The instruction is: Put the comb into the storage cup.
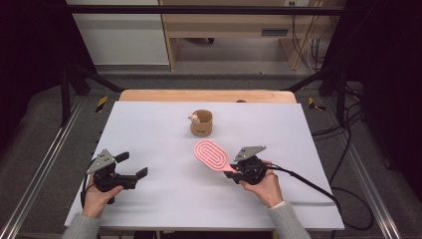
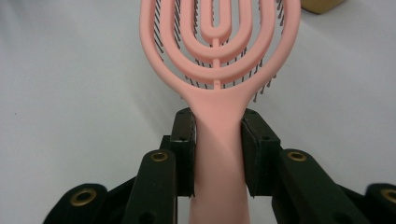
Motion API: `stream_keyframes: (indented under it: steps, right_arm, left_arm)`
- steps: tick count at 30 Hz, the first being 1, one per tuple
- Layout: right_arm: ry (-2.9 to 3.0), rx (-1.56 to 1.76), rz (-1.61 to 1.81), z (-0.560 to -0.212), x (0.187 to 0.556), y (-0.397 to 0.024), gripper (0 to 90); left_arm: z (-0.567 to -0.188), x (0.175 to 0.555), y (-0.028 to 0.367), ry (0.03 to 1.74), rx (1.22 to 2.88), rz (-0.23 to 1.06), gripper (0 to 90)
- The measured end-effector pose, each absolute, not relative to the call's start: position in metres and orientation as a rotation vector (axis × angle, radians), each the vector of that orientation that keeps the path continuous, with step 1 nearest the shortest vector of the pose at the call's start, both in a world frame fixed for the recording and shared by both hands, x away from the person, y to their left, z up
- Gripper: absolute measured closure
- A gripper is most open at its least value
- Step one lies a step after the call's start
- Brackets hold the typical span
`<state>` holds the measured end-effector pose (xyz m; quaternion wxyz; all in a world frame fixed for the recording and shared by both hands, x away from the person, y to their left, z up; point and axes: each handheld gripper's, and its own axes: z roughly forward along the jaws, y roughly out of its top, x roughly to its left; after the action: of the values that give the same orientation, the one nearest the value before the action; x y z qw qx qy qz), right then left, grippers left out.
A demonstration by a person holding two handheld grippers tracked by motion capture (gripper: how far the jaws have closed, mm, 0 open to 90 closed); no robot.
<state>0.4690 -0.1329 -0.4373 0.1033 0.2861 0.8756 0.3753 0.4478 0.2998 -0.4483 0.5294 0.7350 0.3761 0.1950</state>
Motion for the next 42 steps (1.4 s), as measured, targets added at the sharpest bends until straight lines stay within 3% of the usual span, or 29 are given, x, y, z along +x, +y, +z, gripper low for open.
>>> stream_keyframes:
  steps: [42]
  right_arm:
    - [2.412, 0.827, 1.375, -0.429, 0.464, -0.143, 69.4]
  left_arm:
    - [-0.432, 0.439, 0.248, 0.882, 1.737, 0.401, 0.3]
